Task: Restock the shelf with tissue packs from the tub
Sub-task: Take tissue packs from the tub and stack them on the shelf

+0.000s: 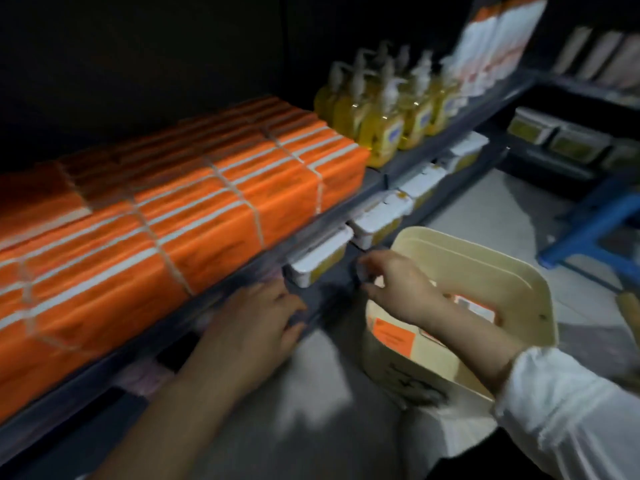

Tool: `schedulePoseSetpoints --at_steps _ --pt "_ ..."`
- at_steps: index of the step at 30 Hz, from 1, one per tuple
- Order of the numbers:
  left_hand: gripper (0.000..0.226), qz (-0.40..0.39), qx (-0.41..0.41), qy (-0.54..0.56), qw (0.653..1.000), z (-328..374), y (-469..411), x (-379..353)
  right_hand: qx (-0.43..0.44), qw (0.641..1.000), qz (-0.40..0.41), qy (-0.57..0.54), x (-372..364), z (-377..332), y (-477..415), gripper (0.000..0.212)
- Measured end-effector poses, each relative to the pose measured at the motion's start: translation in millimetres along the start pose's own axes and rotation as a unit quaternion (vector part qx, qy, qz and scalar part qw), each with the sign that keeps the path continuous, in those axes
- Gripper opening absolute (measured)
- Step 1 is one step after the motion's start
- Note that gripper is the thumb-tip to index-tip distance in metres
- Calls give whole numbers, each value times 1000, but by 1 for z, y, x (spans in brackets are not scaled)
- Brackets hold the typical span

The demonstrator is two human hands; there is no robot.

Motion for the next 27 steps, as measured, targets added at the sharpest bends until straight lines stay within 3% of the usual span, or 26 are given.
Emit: schedulePoseSetpoints --at_steps 3,6,11,17,27 --pt "25 -69 -5 6 998 17 -16 -22 -123 992 -35 -10 9 63 2 34" --pt "30 -100 -12 12 995 34 -37 -40 -181 983 -29 -19 25 112 4 41" --pt "35 -93 -19 35 995 69 -70 -62 -220 975 -21 13 50 178 5 42" --pt "27 -71 -8 83 994 93 -101 -88 -285 954 -68 68 55 251 11 46" --pt "14 -91 26 212 973 118 -131 -153 -291 953 -52 67 47 313 8 55"
Point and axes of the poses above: each hand's wrist, its own y-axis away from the middle knuckle, its own x-axis out of the back of the hand, z = x × y, the point moved 6 cm from there along -y, towards the middle knuckle, and after that the axes turned 13 degrees about -y, right-handed, at the moved point
